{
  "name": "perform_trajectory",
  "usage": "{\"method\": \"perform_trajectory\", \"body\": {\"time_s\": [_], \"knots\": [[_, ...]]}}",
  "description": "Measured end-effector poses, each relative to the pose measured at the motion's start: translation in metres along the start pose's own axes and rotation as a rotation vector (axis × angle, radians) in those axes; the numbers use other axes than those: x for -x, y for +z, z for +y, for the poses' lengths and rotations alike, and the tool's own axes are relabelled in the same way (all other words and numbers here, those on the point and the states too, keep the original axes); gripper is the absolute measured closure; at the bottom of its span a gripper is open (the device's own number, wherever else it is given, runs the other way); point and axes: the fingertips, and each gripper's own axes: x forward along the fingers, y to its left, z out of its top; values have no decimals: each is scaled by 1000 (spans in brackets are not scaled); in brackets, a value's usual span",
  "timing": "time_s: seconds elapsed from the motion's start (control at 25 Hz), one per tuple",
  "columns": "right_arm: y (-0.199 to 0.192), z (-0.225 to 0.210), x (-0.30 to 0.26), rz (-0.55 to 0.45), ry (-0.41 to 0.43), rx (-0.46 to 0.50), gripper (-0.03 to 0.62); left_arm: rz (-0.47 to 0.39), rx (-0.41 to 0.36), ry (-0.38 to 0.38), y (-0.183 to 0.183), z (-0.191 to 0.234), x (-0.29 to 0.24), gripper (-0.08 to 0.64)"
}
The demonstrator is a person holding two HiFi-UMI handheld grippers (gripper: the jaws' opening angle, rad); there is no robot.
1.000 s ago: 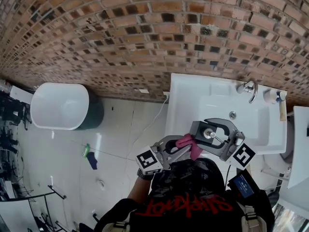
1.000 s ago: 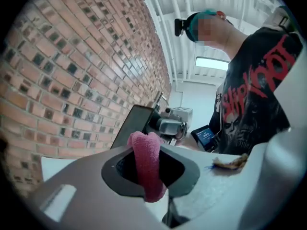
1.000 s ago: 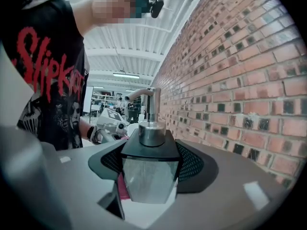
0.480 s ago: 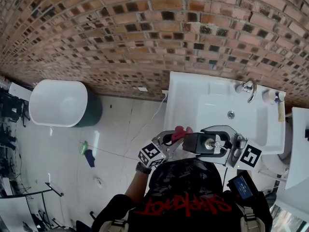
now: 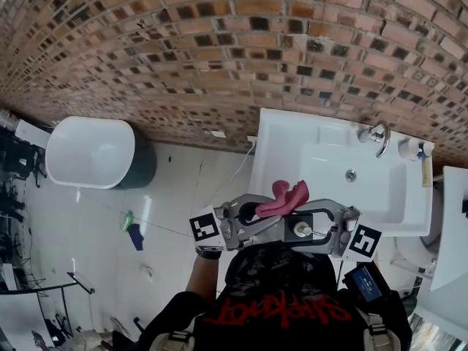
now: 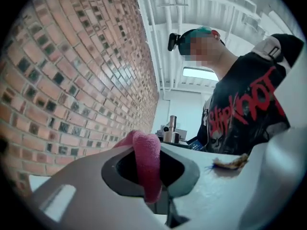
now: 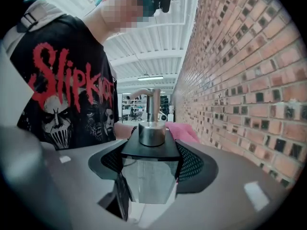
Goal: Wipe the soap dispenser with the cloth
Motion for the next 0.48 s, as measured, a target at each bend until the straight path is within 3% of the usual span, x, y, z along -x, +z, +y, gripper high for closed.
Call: {"method": "perform_trajectory", "body": {"time_s": [0.28, 0.48], "knots": [[-8, 10, -6, 16, 30, -14, 288, 147, 2, -41, -23, -7, 3, 509], [-11, 10, -6, 16, 54, -15, 288, 176, 50, -22, -45, -2, 8, 509]]}}
